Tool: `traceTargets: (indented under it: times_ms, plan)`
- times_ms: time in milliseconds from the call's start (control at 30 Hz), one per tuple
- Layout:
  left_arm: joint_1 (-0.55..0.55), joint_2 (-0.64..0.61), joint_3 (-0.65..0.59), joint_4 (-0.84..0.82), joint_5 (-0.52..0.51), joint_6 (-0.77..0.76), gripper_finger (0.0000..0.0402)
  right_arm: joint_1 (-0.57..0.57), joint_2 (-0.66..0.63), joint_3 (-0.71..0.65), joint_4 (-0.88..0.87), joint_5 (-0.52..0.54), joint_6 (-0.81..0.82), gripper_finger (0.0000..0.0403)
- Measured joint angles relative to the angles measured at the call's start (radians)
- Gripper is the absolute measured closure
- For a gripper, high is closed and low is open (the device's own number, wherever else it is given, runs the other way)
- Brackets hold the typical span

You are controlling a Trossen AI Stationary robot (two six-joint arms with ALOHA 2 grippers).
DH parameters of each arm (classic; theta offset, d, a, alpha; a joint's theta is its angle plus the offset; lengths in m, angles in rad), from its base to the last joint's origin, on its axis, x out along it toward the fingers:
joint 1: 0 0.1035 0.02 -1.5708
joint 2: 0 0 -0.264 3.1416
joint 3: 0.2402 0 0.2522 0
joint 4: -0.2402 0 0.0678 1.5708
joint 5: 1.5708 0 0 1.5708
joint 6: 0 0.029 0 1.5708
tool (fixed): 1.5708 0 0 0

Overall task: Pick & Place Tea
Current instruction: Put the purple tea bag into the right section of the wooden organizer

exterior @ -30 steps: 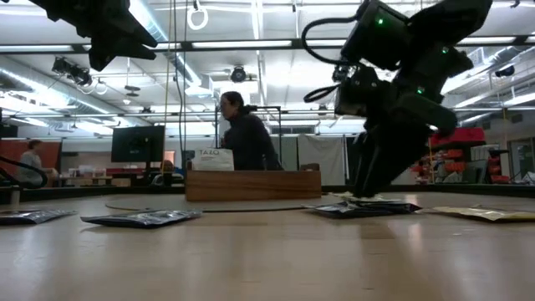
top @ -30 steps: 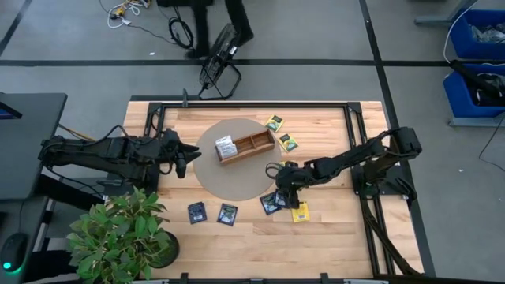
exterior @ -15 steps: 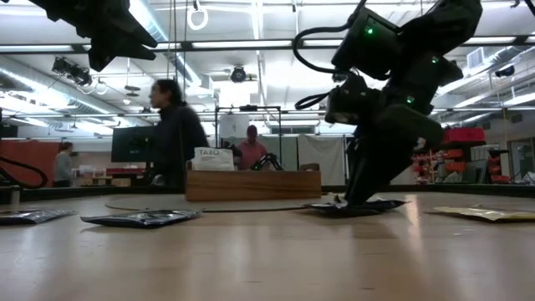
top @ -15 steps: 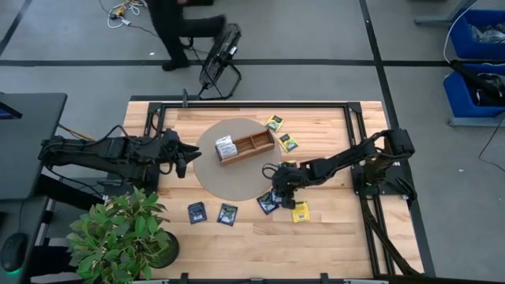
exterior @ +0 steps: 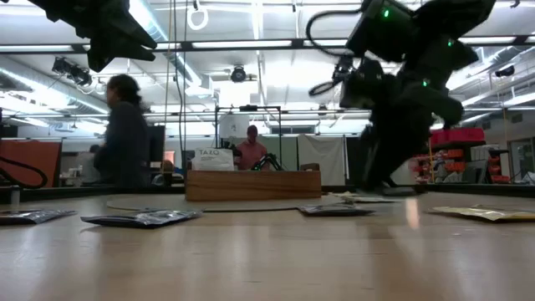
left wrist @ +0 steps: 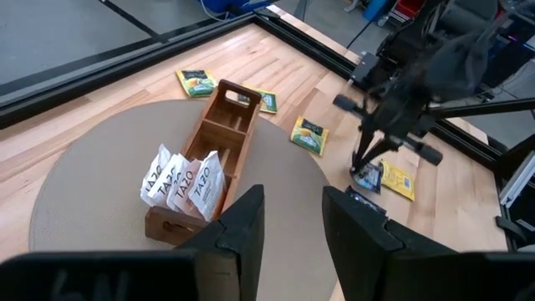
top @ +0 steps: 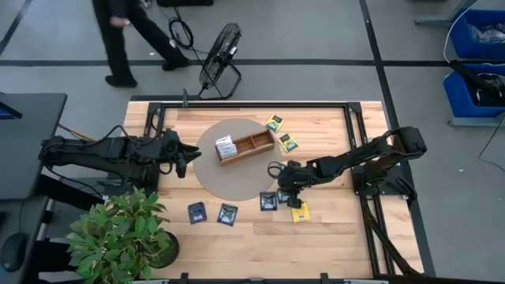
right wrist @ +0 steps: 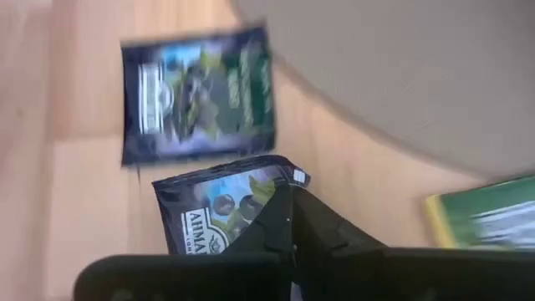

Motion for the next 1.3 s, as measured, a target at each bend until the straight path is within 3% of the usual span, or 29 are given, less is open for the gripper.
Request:
traceTargets:
  times_ms: [233,567,767,1000,1300]
  plan:
    - [0.000,0.000,0.000,0.000,0.000,0.000,0.0275,-0.001,-0.116,0.026,-0.013,0.122,-0.082,0.0401]
    - [0.000,0.000,0.000,-0.001,0.000,0.001,0.0275,-0.081,-0.128,0.166,-0.015,0.339,-0.425,0.0402]
    - [0.000,0.000,0.000,-0.001,-0.003,-0.005,0.0275,-0.195,-0.128,0.167,0.057,0.333,-0.636,0.0403]
    - [0.000,0.000,0.000,-0.001,-0.005,-0.020,0.0275,-0.313,-0.071,0.168,0.220,0.235,-0.835,0.0403]
    - [0.000,0.000,0.000,-0.010,-0.012,-0.061,0.0275,-0.391,0.058,0.168,0.362,0.211,-0.895,0.0403]
